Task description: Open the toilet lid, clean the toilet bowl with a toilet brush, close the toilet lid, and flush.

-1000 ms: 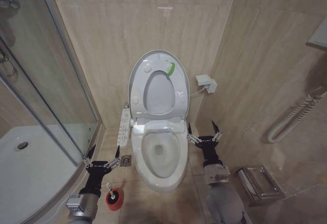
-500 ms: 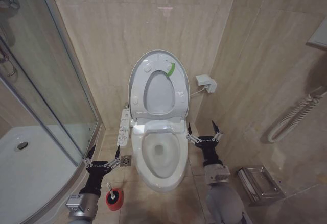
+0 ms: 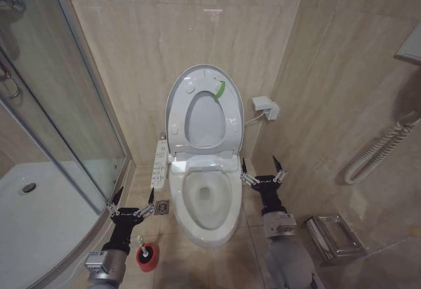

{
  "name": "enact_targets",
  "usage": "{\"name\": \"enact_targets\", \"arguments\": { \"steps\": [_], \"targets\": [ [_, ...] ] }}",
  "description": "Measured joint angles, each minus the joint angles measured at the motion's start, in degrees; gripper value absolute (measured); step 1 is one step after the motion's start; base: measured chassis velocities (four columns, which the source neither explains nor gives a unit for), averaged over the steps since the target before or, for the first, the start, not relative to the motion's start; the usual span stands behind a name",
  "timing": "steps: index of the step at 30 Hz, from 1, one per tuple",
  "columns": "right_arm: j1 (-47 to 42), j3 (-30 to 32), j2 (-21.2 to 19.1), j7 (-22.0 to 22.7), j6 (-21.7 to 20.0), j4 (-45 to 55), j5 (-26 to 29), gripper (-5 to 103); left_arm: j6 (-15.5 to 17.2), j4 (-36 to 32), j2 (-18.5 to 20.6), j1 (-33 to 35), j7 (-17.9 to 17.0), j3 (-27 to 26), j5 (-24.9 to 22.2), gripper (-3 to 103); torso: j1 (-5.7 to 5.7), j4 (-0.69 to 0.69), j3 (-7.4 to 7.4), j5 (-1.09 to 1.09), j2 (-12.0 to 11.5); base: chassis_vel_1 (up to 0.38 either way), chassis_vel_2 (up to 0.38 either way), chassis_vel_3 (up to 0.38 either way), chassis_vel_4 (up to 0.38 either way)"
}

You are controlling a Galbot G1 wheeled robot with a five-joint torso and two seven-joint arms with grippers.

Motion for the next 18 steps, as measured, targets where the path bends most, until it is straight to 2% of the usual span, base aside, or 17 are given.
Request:
{"name": "enact_targets", "arguments": {
  "steps": [18],
  "targets": [
    [0.0,0.0,0.0,0.0,0.0,0.0,0.0,100,0.0,0.01,0.0,0.0,0.0,0.0,0.0,100,0.0,0.0,0.0,0.0,0.0,0.0,0.0,0.0,0.0]
  ]
}}
